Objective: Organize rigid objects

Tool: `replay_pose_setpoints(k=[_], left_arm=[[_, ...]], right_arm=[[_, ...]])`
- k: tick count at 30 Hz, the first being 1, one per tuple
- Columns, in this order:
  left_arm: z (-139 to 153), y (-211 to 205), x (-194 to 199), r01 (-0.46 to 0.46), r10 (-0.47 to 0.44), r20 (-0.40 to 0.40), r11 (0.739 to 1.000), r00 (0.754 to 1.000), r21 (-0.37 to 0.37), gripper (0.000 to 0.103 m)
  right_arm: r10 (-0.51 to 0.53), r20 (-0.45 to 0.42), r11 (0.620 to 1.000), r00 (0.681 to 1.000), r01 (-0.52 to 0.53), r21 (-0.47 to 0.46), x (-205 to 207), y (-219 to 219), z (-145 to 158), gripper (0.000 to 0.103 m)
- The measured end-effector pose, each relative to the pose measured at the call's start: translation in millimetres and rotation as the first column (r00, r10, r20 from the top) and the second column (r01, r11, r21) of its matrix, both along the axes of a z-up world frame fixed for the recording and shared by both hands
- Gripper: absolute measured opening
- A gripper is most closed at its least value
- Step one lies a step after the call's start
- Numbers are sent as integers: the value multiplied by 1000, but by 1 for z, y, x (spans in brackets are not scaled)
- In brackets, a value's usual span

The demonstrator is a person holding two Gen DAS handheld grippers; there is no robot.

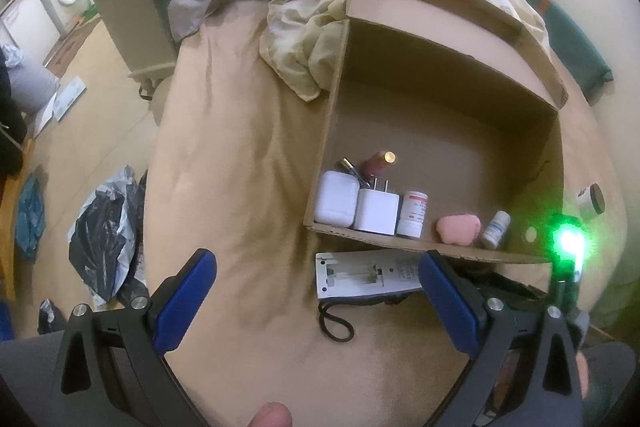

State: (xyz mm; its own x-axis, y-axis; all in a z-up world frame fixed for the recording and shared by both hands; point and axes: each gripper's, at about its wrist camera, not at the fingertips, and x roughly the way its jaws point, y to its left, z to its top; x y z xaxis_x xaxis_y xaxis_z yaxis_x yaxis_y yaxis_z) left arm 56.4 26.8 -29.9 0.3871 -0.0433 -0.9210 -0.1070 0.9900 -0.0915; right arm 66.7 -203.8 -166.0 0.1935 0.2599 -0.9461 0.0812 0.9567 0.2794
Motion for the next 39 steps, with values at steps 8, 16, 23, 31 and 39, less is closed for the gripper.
replay_pose_setpoints(k=[8,16,23,31,39], left_arm=[[0,-3,2,13,-13,2,1000,1000,7,101],[10,-6,1,23,-22,21,999,1000,-47,101],[9,-10,-1,40,-40,5,996,999,-75,101],[9,-9,-2,36,-36,2,996,999,-83,101],[4,-7,0,29,-31,-21,996,999,-86,101]], right_arm=[[-177,-40,984,983,178,24,-15,-11,13,101],[-174,-183,948,967,215,233,-23,-47,3,101],[-164,-161,972,973,187,143,-13,-36,-1,101],[-188,-27,977,982,184,-111,6,24,-14,103],[-28,17,973,999,31,-229,-1,61,-23,103]])
